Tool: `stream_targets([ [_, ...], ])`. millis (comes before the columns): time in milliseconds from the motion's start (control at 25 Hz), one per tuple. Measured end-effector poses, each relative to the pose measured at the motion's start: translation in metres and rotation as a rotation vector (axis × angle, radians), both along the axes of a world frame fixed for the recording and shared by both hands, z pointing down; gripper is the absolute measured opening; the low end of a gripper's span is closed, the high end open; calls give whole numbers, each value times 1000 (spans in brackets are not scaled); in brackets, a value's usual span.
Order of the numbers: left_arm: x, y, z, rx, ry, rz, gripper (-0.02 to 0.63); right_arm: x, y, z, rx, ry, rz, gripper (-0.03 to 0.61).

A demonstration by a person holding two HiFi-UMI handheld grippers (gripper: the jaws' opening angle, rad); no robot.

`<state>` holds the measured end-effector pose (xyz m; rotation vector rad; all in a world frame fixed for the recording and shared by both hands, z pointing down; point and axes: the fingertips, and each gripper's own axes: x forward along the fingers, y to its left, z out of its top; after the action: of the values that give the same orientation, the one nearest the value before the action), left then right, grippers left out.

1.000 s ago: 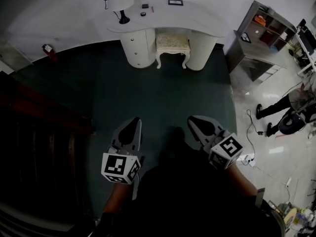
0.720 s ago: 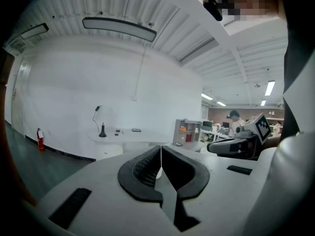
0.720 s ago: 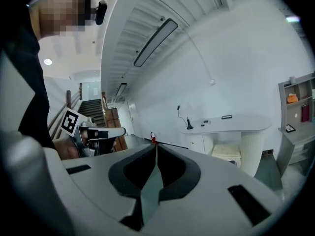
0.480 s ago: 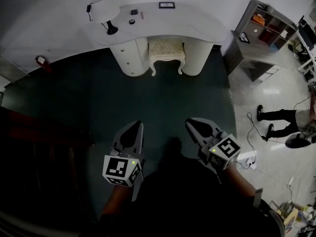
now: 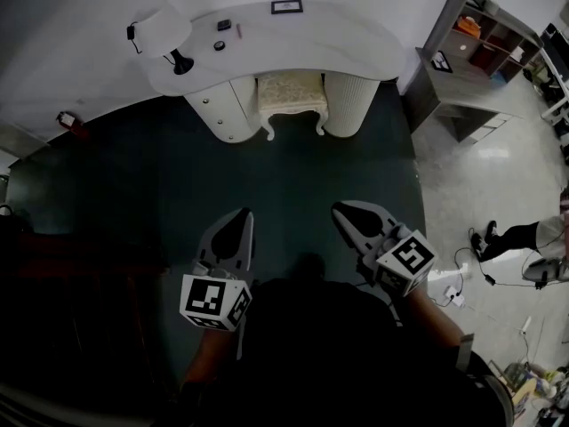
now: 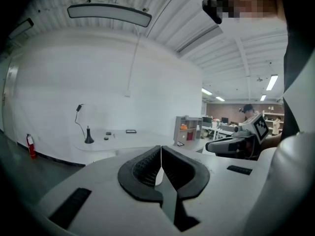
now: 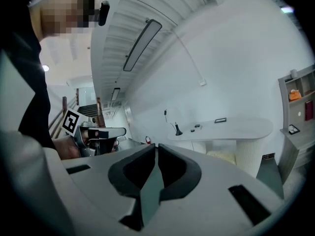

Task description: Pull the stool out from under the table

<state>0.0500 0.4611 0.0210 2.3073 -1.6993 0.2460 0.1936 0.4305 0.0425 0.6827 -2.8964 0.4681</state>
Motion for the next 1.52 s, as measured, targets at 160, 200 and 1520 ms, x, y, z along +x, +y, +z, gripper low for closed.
stream_targets([
  [160, -2, -25, 6, -11, 17, -1, 17, -6, -19, 6, -28, 2, -7, 18],
  [200, -3, -32, 7, -11, 19, 1, 17, -8, -25, 8, -35, 4, -8, 18],
  [1520, -138, -367, 95, -98, 95, 189, 17, -148, -347, 72, -69, 120, 136, 20],
])
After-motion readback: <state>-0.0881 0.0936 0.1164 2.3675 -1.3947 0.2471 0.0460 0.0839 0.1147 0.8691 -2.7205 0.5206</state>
